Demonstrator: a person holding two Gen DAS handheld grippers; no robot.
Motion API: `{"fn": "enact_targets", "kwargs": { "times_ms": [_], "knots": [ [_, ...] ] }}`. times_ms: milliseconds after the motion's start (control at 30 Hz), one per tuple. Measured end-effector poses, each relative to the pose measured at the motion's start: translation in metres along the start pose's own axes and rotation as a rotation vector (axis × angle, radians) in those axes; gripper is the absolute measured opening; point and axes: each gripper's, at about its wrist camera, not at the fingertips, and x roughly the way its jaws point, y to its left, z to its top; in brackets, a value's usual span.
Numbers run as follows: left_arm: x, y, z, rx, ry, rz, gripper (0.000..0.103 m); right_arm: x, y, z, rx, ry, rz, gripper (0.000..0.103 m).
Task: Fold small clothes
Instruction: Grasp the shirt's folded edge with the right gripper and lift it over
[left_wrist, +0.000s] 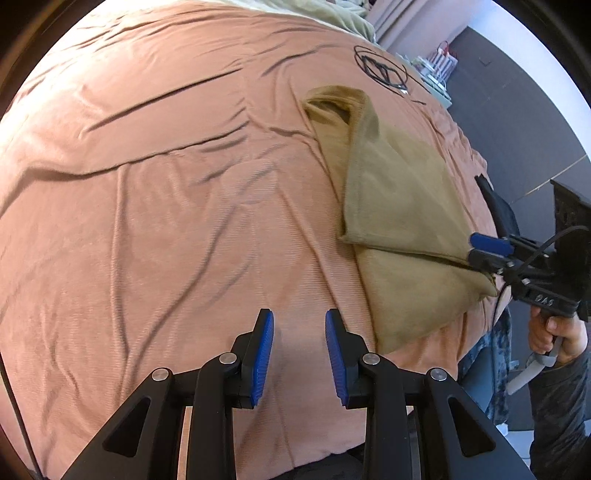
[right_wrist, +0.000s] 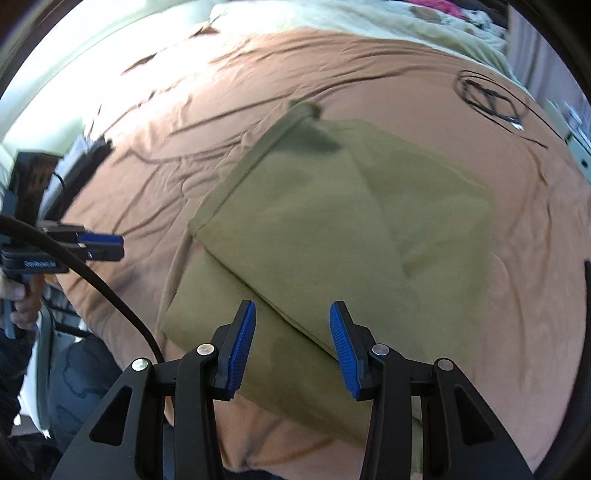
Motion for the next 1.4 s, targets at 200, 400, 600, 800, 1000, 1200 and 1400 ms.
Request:
{"fn": "enact_targets", "kwargs": {
  "times_ms": [200, 400, 600, 800, 1000, 1200, 1400],
  "knots": [
    [-0.001, 0.026, -0.002, -0.033, -0.010, -0.036, 0.031, 0.041, 0.034, 0.024, -0.091, 0.076, -0.074, 0.045],
    [-0.001, 0.047, -0.004, -0.070, -0.019, -0.069, 0.031, 0.071, 0.052, 0.038, -0.149, 0.118, -0.143, 0.053],
    [0.001, 0.058, -0.004, -0.088, -0.017, -0.080, 0.031, 0.090, 0.061, 0.044, -0.184, 0.120, -0.201, 0.053],
    [0.002, 0.059, -0.001, -0.095, -0.021, -0.086, 0.031, 0.103, 0.058, 0.048, -0.204, 0.107, -0.238, 0.029],
    [0.003, 0.054, 0.004, -0.086, -0.019, -0.077, 0.031, 0.088, 0.040, 0.057, -0.136, 0.073, -0.178, 0.009],
    [0.005, 0.037, 0.018, -0.061, -0.019, -0.062, 0.031, 0.057, 0.016, 0.067, -0.056, -0.005, -0.132, 0.008],
    [0.011, 0.016, 0.040, -0.031, -0.021, -0.047, 0.031, 0.029, -0.014, 0.074, 0.028, -0.066, -0.115, 0.008]
  ]
}}
